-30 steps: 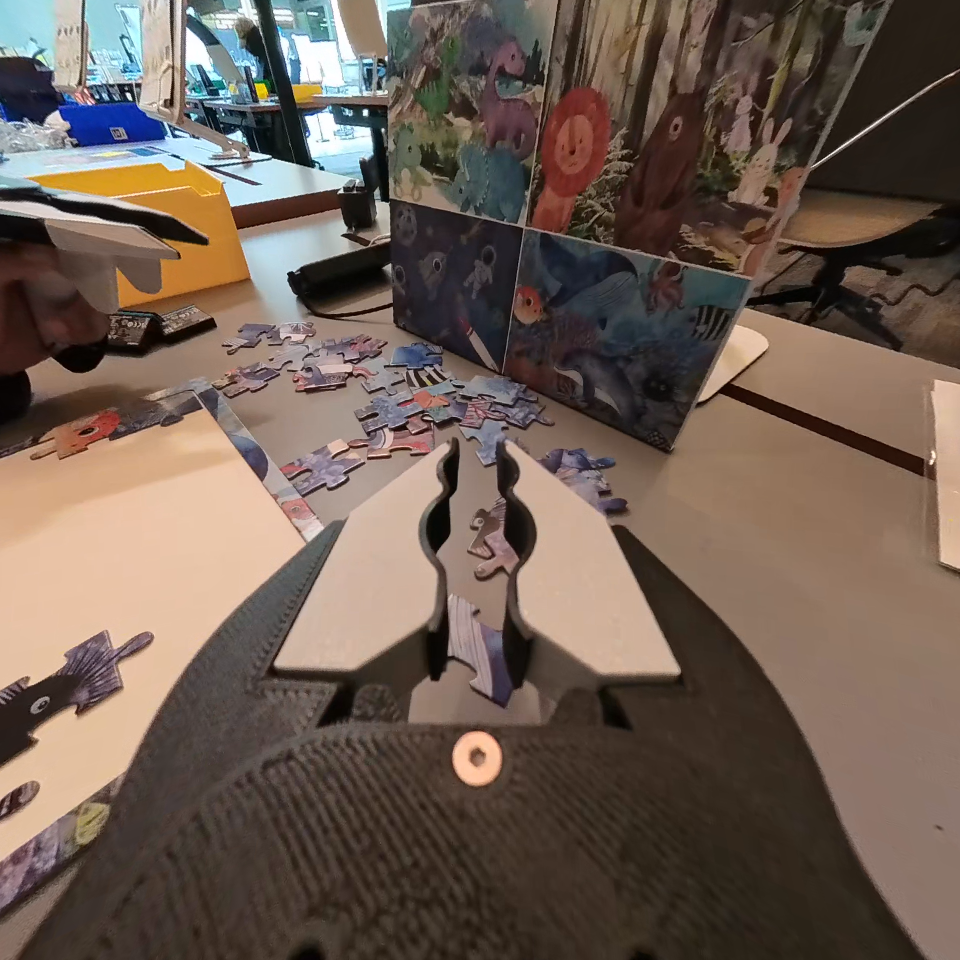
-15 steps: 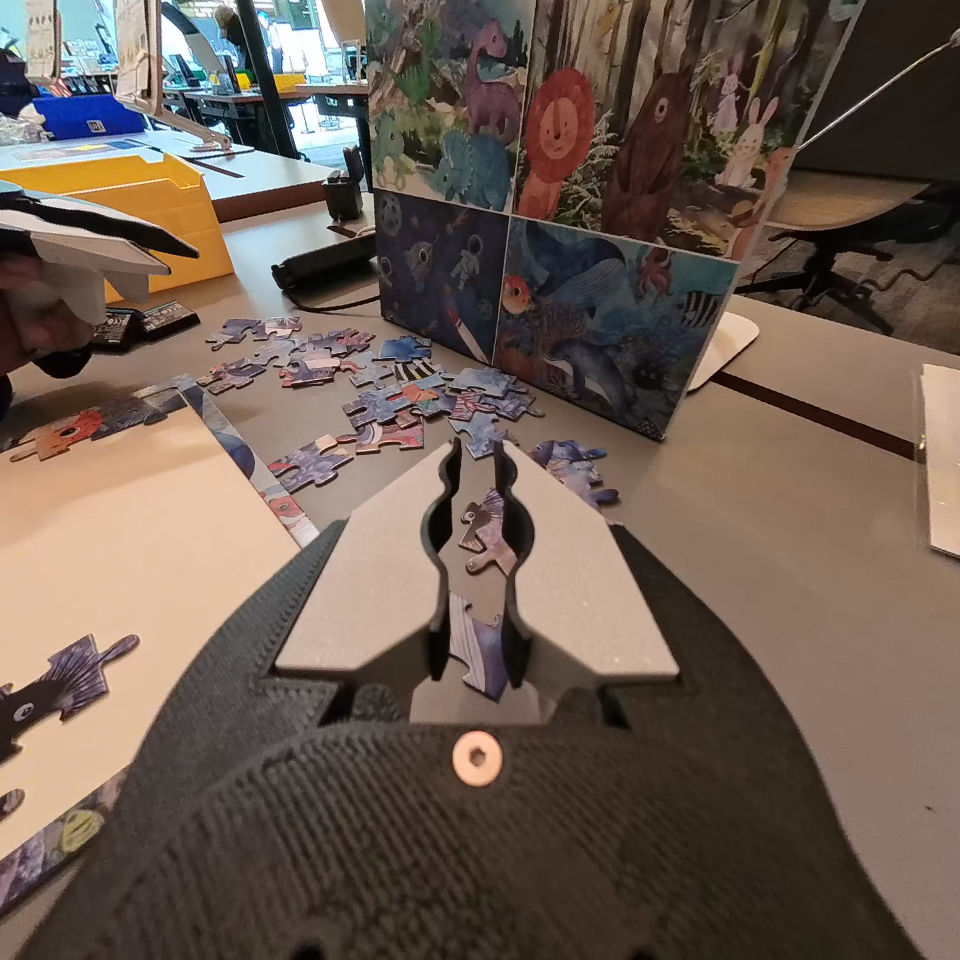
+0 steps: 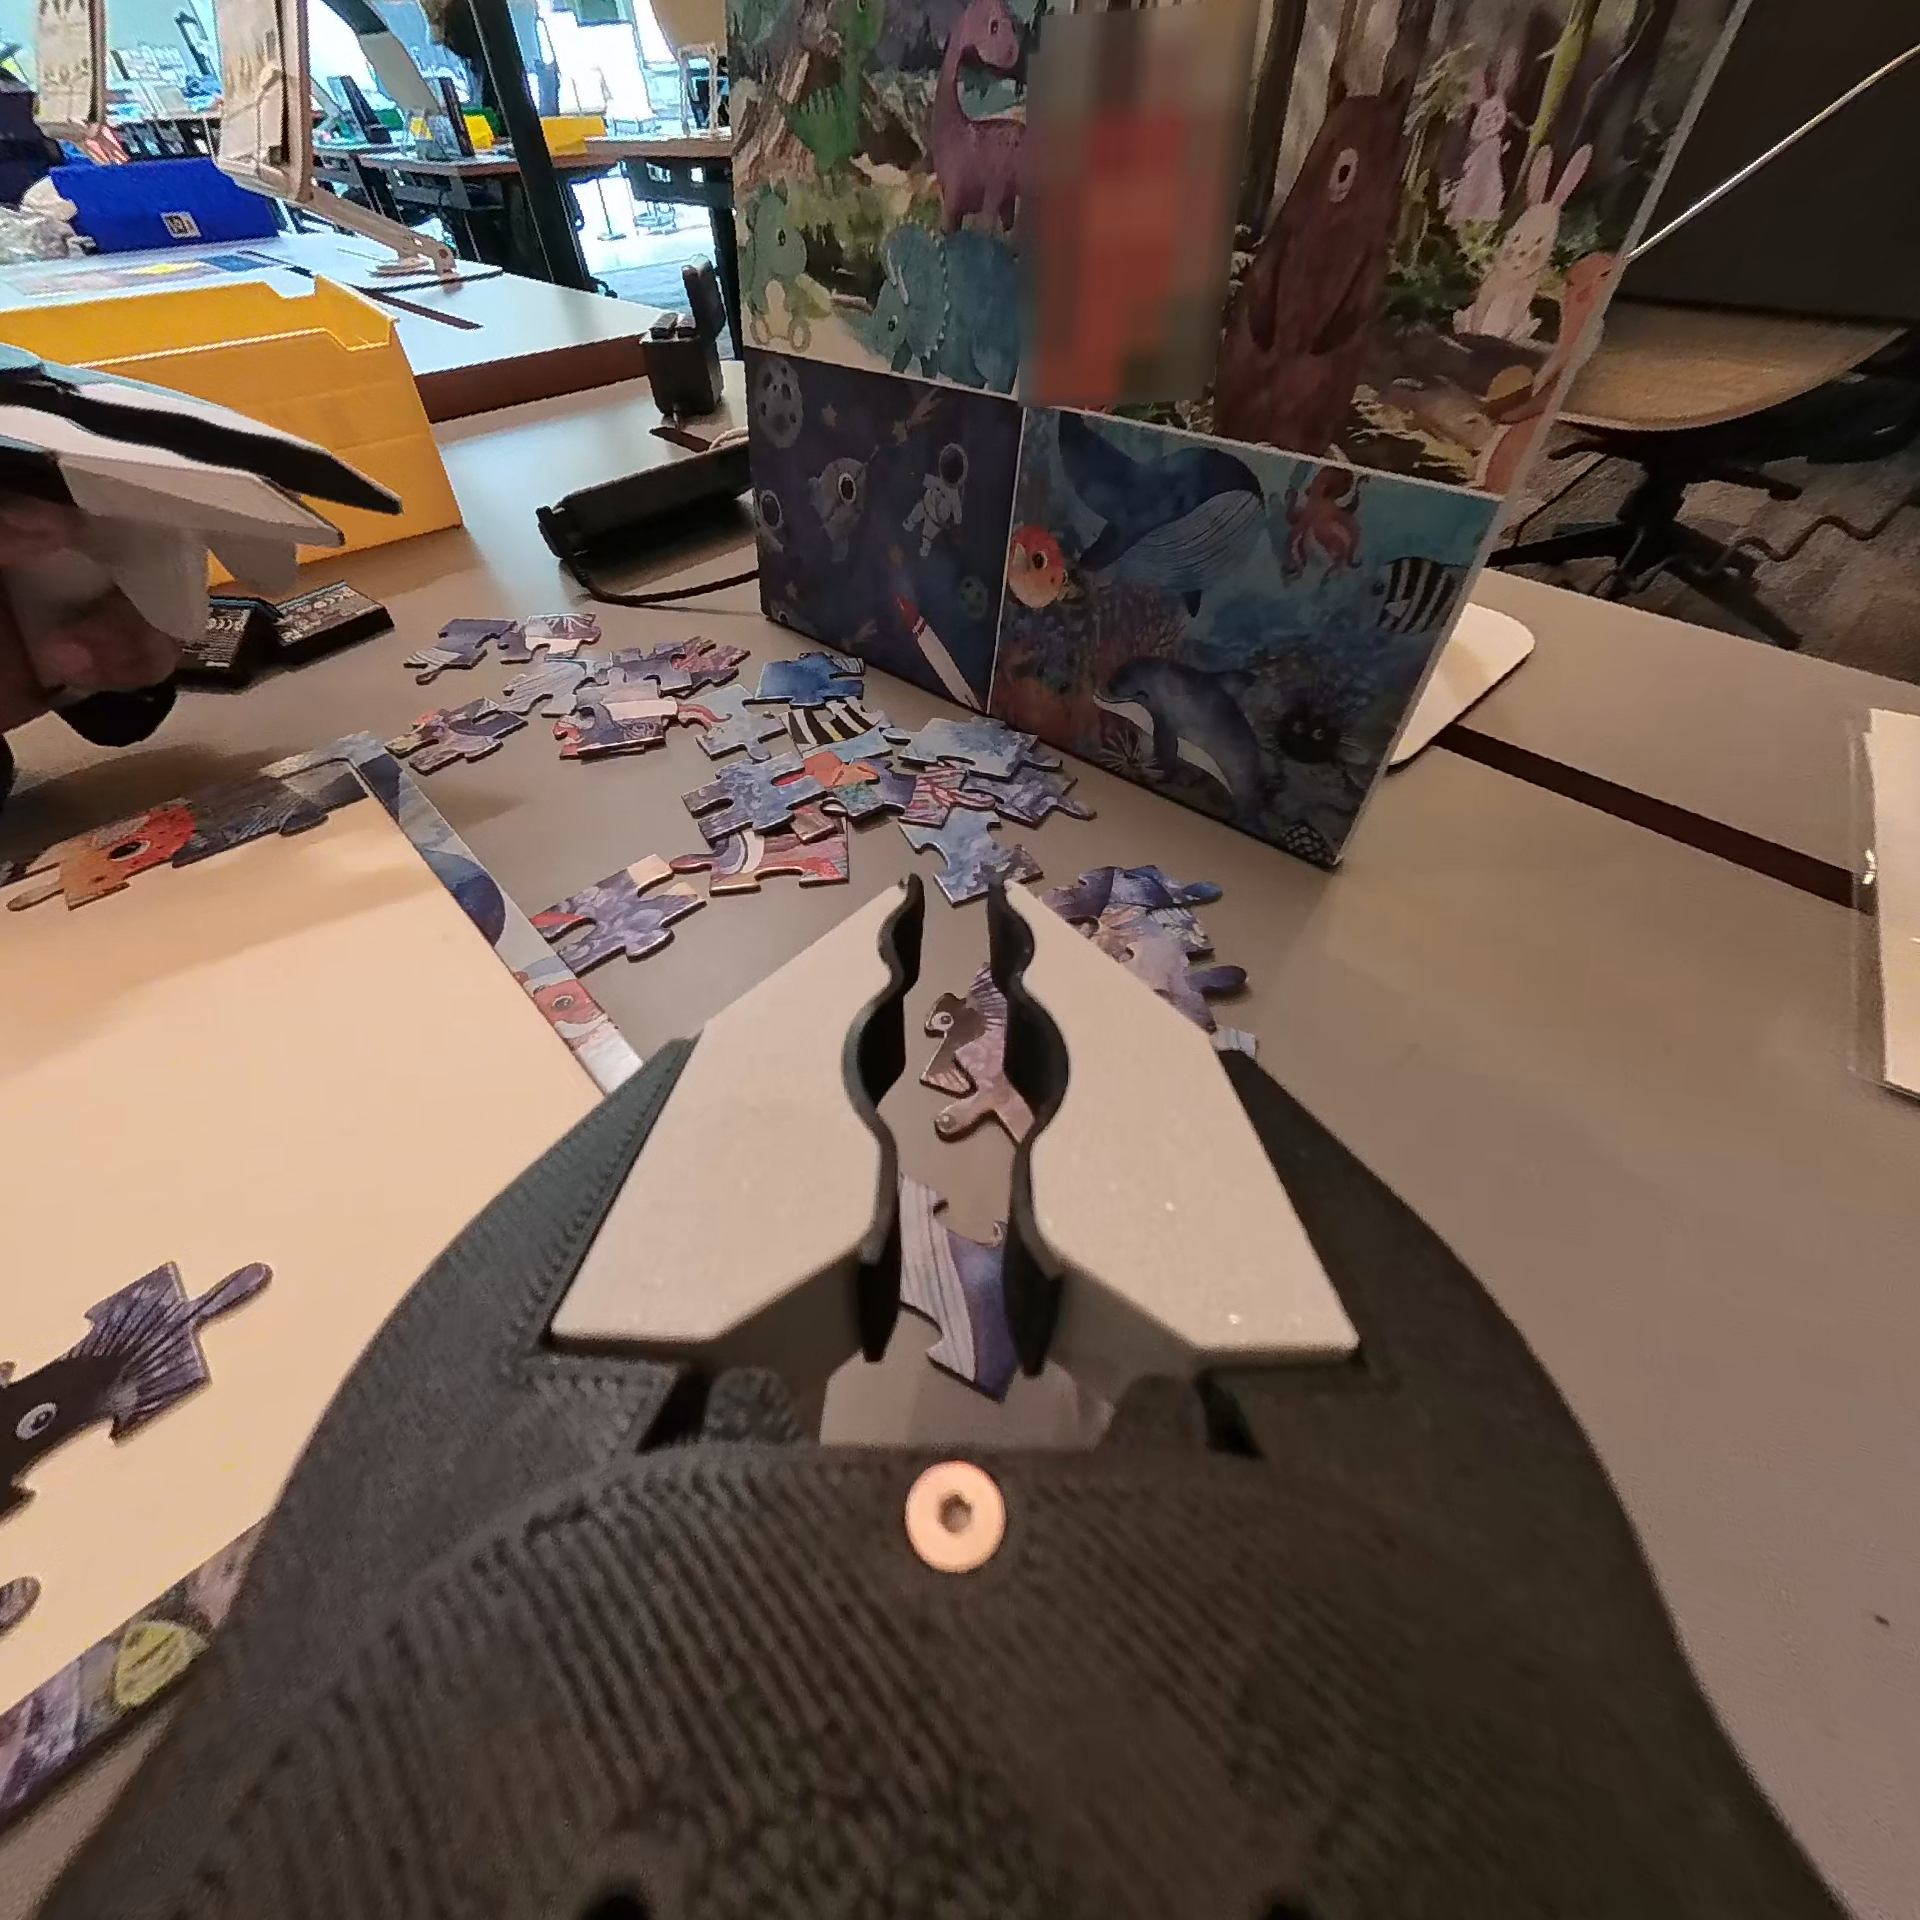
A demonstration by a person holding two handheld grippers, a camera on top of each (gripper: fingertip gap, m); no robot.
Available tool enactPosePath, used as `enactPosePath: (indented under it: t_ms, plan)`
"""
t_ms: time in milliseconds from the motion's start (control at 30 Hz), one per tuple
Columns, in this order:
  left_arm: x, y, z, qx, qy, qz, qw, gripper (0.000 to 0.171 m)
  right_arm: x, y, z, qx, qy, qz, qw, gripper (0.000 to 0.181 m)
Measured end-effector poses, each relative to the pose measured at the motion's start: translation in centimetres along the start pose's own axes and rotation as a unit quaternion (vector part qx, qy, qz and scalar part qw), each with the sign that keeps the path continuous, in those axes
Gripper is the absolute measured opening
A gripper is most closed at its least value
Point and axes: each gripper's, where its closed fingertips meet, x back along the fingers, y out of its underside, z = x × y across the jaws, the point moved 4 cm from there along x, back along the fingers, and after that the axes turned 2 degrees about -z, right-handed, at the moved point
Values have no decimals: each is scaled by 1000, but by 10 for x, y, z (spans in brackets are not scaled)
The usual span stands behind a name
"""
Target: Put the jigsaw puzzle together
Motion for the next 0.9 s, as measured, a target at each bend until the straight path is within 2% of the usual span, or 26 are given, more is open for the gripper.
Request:
enactPosePath:
  t_ms: [67, 300, 467, 633, 667, 733, 900]
  plan:
    - [-3, 5, -1, 1, -5, -22, 1000, 30, -1, 1, 0, 1, 0, -1, 1000, 11]
    - [-27, 37, 0, -19, -18, -160, 987, 33, -2, 2, -2, 7, -1, -6, 1000, 11]
    - [-52, 55, -3, -26, -31, -246, 968, 50, -2, 1, -4, 7, -4, -4, 1000, 10]
    - [-65, 54, -8, -48, -57, -262, 962, 51, -2, 0, -5, 9, -5, -2, 1000, 10]
    - [-66, 54, -8, -47, -58, -262, 962, 48, -2, 0, -5, 9, -5, -3, 1000, 10]
    - [-66, 53, -9, -52, -55, -260, 963, 30, -2, 0, -4, 10, -4, -3, 1000, 10]
    - [-62, 53, -6, -65, -49, -254, 964, 24, -3, 0, -5, 7, -8, -2, 1000, 10]
